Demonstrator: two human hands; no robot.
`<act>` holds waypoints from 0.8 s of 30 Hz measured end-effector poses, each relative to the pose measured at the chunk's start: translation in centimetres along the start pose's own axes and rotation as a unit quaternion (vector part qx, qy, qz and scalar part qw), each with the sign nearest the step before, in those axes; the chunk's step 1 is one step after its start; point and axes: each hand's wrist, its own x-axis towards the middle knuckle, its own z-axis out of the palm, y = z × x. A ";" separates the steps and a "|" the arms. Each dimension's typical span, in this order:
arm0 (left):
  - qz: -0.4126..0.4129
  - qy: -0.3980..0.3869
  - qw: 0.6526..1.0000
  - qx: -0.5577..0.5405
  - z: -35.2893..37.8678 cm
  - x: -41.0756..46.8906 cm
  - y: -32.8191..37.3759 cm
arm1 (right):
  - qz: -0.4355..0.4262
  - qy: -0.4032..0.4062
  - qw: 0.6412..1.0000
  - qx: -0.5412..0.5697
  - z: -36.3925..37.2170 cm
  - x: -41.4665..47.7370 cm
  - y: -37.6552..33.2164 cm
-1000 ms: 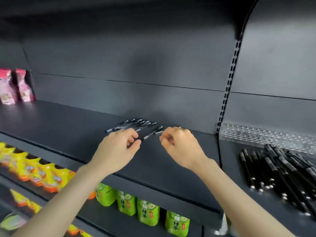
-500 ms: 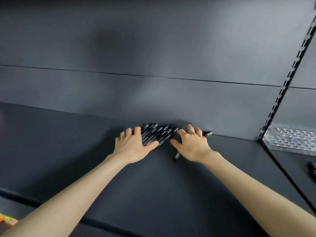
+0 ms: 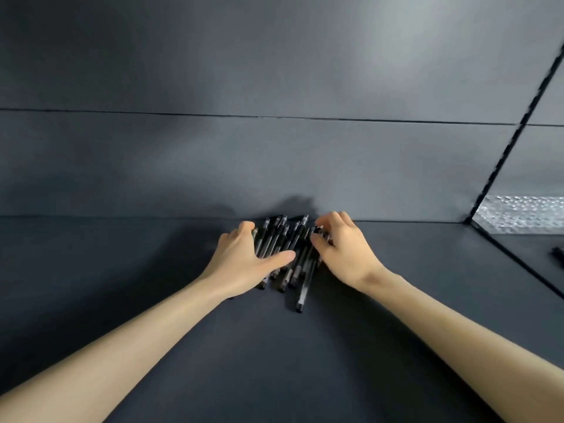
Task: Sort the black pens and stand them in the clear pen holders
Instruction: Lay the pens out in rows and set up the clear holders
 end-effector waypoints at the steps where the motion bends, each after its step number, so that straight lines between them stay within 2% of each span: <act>1: -0.002 -0.001 1.000 -0.010 0.0 -0.1 0.0 | 0.010 0.009 1.000 0.015 0.2 0.0 -0.4; 6: -0.013 -0.007 0.999 -0.042 0.0 -0.5 -0.2 | 0.135 0.018 0.988 0.075 0.5 1.0 -1.7; 9: -0.021 -0.001 0.999 -0.044 -0.2 -0.3 -0.5 | 0.181 0.005 0.979 0.090 0.5 1.6 -1.5; 15: -0.029 -0.044 0.988 -0.143 -0.8 0.5 -1.7 | 0.193 -0.031 0.959 0.206 -0.2 1.6 -1.4; 24: -0.034 -0.014 0.977 -0.210 -0.7 0.9 -1.6 | 0.215 -0.033 0.938 0.271 -0.1 1.4 -1.3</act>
